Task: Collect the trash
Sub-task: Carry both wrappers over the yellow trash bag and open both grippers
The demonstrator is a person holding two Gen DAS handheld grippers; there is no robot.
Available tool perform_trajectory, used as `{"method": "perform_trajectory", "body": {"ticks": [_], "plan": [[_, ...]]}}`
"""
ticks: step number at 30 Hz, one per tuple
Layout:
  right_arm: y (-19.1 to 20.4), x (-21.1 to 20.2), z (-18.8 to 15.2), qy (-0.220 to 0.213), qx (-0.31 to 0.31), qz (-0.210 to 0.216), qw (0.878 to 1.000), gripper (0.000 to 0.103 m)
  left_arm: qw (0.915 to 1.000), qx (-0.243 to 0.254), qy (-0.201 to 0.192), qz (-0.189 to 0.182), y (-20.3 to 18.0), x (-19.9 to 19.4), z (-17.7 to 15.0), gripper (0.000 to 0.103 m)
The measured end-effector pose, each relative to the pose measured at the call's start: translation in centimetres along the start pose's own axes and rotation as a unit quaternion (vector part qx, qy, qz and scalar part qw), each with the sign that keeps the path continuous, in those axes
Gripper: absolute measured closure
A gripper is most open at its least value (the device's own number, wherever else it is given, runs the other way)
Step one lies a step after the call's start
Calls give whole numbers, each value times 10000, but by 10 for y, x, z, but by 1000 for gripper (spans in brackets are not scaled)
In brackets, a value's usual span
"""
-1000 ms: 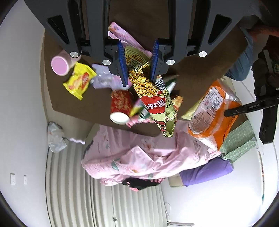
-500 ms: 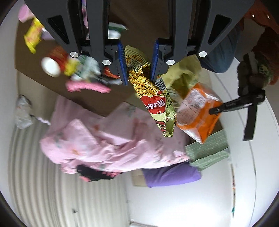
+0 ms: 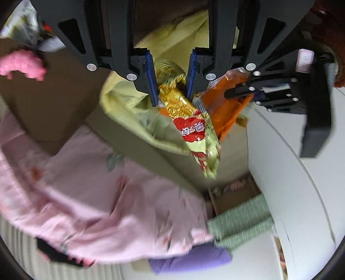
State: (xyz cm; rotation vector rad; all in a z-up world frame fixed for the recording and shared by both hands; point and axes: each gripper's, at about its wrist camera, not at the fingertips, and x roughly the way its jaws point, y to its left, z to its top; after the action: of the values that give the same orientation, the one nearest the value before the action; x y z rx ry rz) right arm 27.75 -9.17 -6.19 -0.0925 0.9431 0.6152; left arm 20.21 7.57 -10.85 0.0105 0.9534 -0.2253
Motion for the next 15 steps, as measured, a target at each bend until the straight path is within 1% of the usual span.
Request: {"method": "perform_trajectory", "body": {"ticks": [1, 4, 7, 11, 15], "plan": [[1, 15, 0, 215, -78, -78, 9997, 78, 10000, -86, -19, -34, 5, 1, -1, 96], [4, 38, -3, 586, -346, -250, 9974, 78, 9996, -258, -97, -113, 17, 3, -1, 96], [2, 44, -3, 741, -419, -282, 9960, 78, 9993, -291, -101, -201, 21, 5, 0, 96], [-1, 42, -8, 895, -456, -283, 9945, 78, 9969, -623, -178, -441, 30, 3, 0, 96], [-2, 46, -14, 978, -510, -277, 9935, 78, 9973, -625, -156, -348, 28, 8, -3, 96]]}}
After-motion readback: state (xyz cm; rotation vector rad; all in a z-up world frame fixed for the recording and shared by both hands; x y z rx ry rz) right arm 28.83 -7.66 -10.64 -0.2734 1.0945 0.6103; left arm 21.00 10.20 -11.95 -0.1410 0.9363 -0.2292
